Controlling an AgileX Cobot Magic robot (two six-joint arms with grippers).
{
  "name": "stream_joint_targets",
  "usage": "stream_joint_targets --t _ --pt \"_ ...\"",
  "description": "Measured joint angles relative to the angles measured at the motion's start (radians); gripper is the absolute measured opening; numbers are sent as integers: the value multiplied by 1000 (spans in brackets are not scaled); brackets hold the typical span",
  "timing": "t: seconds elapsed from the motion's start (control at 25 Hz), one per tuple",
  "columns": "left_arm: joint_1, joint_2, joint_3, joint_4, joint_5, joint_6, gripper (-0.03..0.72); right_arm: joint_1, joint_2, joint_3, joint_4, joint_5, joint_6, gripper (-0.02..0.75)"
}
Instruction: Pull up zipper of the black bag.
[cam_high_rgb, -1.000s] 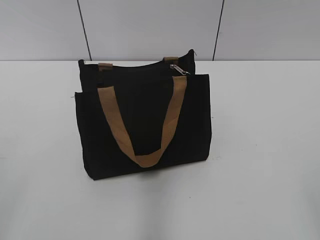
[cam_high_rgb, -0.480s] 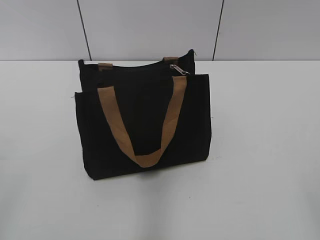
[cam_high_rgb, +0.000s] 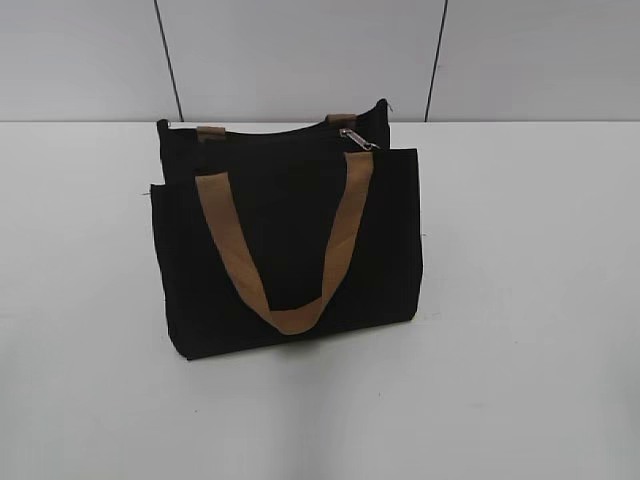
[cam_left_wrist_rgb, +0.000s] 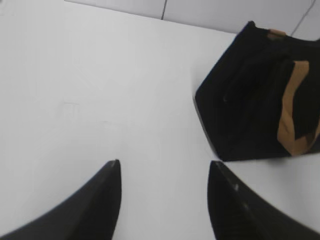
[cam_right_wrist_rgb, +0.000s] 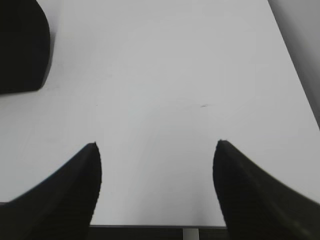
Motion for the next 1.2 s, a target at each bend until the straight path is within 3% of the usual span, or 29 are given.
stream_joint_targets --t 0.2,0.48,1.2 --pt "63 -9 0 0 0 0 415 -51 0 0 2 0 0 540" --pt "64 -9 0 0 0 1 412 -75 0 0 2 0 0 540" --pt "64 -9 1 0 0 1 298 -75 0 0 2 0 0 540"
